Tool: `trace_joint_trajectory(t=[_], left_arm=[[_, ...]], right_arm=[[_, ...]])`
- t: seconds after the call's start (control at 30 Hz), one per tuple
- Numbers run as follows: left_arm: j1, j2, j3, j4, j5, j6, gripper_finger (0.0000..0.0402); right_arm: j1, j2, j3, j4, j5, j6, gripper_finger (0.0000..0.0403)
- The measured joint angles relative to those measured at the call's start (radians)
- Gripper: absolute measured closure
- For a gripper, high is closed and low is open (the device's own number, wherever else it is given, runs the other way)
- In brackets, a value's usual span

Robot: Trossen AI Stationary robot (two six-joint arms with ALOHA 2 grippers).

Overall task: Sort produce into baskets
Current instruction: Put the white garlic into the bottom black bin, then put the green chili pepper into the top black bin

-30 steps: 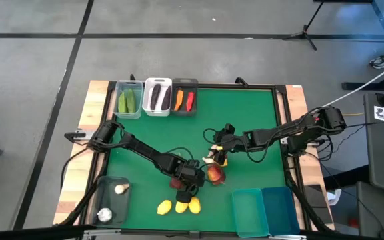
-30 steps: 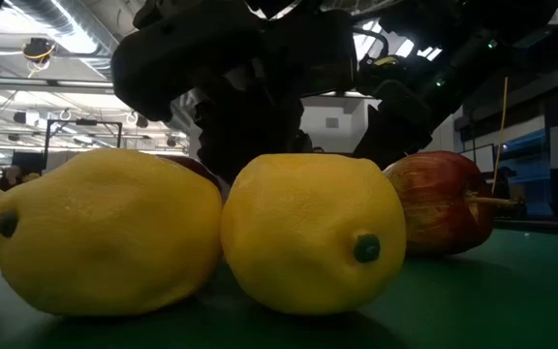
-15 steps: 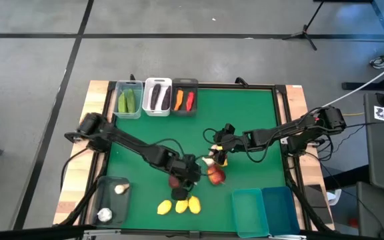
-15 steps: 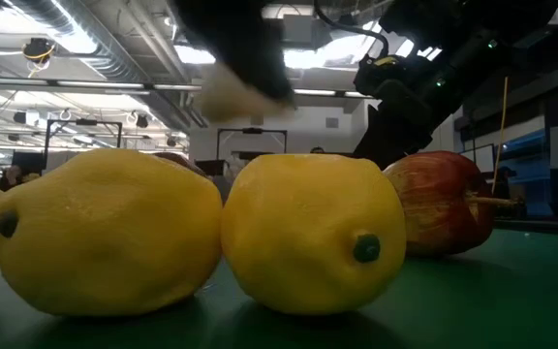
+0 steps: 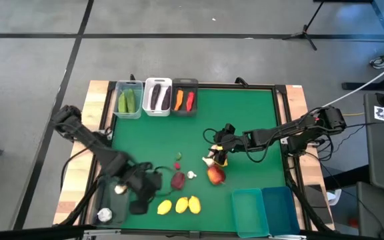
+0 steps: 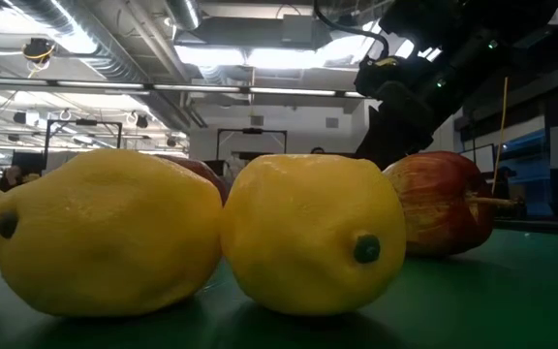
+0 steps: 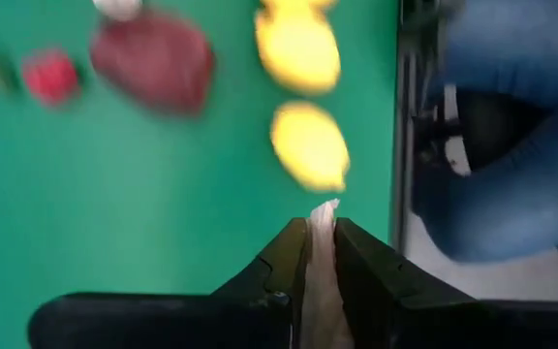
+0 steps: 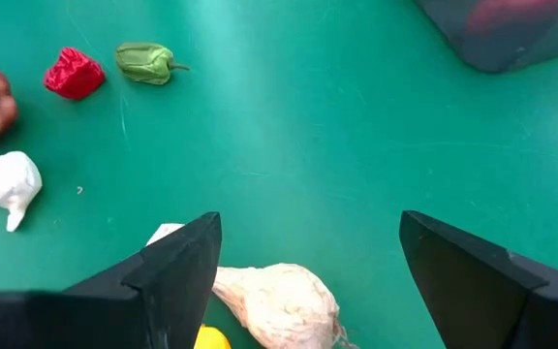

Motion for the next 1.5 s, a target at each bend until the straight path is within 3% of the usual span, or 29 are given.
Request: trace_joint_trajectory(t=[0.27,0.5,0.93,1.0,1.23,1.5], left_arm=[[-0.263,0.000,-0.010,-0.143,-0.108,-0.422,0.0347],[-0.429,0.001,-0.028,-0.246,-0.215,-0.757,0.0338],[-0.567,0.001,-0.039,-0.350,-0.228,-1.059,0.0225],[-0.561,0.001,-0.039,-0.358,-0.297,-1.069,0.0211],[-0.431,0.001,-0.039,-0.360,-0.772,-0.920,0.0200],[-0.119,0.041,-0.039,-0.316,-1.003,-0.594,0.0210]], right_arm=[[0.000,0.000,0.000,0.001,0.000,0.000,0.0086],[0.000,0.000,0.000,0.003,0.000,0.000,0.0086],[0.000,0.000,0.000,0.008,0.000,0.000,0.0086],[0.000,0.000,0.000,0.008,0.000,0.000,0.0086],[0.000,0.000,0.000,0.008,0.000,0.000,0.0086],[0.000,0.000,0.000,0.008,0.000,0.000,0.0086]])
